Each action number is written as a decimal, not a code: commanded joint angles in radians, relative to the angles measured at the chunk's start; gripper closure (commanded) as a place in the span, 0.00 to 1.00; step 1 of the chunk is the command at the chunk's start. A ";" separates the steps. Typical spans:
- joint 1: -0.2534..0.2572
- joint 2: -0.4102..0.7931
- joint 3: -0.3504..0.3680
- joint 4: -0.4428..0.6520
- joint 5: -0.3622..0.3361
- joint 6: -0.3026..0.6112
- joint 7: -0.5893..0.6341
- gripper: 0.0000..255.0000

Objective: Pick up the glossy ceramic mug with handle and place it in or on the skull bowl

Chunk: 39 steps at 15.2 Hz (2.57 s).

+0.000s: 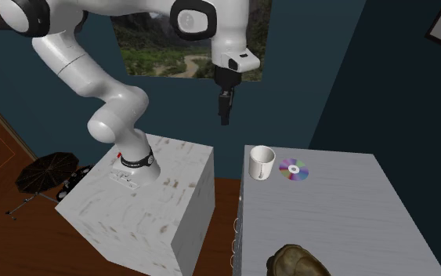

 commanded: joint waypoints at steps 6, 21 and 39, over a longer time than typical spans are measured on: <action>0.018 0.243 0.017 0.037 0.001 0.185 -0.030 0.00; 0.035 0.588 0.041 0.099 -0.028 0.440 -0.044 0.00; 0.035 0.592 0.041 0.095 -0.029 0.448 -0.043 1.00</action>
